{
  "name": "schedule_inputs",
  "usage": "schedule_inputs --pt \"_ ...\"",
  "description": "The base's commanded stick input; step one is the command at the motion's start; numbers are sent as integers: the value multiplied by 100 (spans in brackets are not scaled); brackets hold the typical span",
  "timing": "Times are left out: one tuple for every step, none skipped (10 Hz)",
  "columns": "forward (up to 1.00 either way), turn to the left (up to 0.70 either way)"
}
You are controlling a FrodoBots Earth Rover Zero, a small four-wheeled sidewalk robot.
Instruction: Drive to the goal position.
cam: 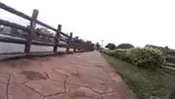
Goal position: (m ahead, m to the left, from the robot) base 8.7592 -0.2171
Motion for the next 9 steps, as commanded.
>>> schedule_inputs --pt "100 2" --pt "100 -6" --pt "100 -13" --pt "100 -5" --pt "100 -5" --pt "100 -9" --pt "100 -18" --pt "100 -1" --pt "100 -38"
